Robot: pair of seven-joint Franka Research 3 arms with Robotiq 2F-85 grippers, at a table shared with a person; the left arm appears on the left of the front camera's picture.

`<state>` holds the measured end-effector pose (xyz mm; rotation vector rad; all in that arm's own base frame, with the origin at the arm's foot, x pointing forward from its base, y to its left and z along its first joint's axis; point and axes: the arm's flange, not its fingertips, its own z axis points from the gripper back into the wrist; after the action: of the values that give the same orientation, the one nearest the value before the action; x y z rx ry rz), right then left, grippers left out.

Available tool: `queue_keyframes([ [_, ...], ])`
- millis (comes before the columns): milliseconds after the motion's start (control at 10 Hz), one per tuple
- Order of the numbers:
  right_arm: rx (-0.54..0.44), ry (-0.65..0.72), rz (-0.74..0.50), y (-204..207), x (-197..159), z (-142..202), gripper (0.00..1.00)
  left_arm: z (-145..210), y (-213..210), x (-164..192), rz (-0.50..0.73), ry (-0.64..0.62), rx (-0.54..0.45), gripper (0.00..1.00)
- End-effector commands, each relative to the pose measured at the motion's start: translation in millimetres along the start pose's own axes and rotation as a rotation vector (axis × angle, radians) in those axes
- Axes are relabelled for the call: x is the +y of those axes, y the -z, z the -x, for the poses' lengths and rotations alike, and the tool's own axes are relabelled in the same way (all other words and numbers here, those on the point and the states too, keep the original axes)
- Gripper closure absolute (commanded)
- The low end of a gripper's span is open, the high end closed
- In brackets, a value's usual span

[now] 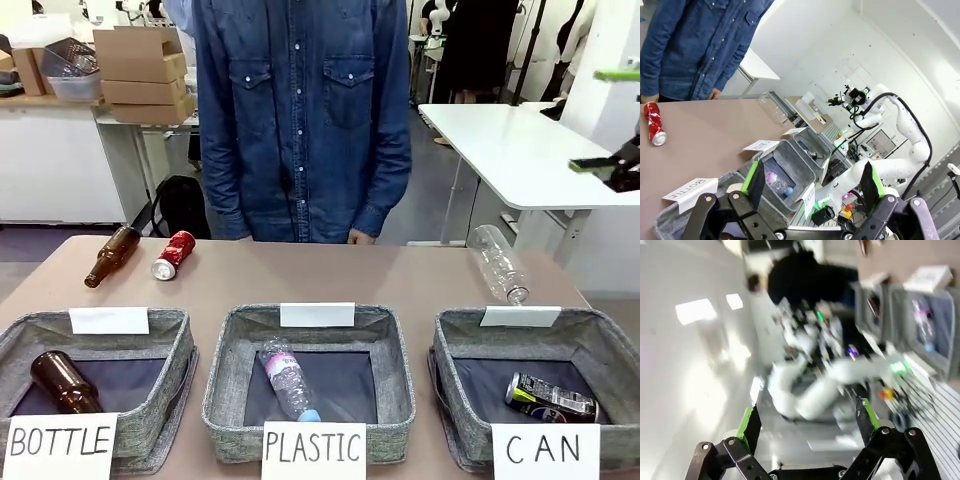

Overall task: Sort the can waste into the basket.
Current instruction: Pick up the can waste from the table and place it in the right Fabric basket.

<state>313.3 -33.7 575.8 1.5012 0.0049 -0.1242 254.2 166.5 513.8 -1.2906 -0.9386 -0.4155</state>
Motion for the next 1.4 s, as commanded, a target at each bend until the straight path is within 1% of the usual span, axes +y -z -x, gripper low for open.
queue_keyframes([
  [0, 0.142, -0.054, 0.075, -3.4, 5.4, -2.6, 0.00, -1.4, 1.2, -0.7, 0.014, 0.019, -0.016, 0.00],
  [1300, 0.142, -0.054, 0.075, -3.4, 5.4, -2.6, 0.00, -1.4, 1.2, -0.7, 0.014, 0.019, -0.016, 0.00],
])
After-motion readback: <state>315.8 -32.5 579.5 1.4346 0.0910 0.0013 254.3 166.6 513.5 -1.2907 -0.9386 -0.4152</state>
